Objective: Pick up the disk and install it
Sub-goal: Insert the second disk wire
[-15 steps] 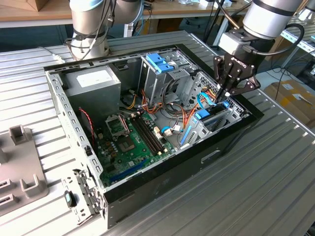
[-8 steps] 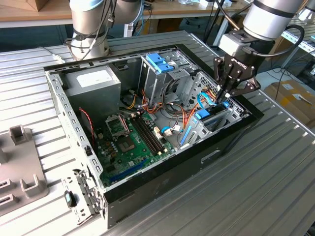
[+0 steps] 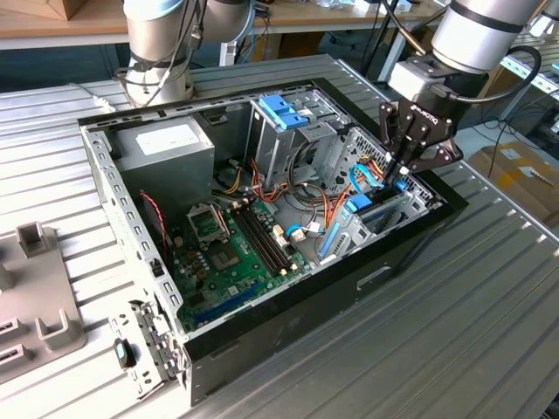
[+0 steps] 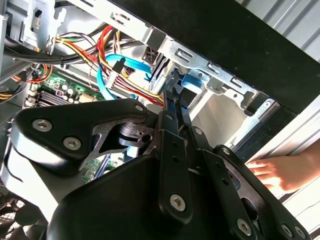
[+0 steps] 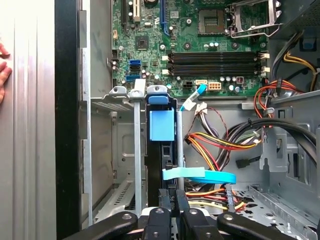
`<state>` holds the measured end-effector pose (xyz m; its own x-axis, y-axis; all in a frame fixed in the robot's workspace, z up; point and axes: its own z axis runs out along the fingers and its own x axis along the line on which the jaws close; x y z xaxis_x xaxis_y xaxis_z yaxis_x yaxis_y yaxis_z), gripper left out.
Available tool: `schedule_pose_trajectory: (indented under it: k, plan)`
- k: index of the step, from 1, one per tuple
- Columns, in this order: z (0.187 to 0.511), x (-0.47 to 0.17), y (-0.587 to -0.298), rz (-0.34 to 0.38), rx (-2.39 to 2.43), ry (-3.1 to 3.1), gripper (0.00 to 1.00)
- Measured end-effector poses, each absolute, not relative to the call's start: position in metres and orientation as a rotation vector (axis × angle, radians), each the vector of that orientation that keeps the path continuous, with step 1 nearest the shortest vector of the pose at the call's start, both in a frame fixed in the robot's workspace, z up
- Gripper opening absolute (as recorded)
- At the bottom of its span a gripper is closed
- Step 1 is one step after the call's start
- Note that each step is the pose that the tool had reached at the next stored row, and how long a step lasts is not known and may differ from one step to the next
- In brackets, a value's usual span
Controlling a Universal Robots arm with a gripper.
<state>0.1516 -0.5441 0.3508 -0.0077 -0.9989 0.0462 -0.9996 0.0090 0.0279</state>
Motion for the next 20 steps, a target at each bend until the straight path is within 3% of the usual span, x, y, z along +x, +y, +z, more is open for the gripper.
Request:
schedule_pose_trajectory:
  k: [20]
  plan:
    - [0.349, 0.1501, -0.5458, 0.02, 2.175, -2.193, 0.16]
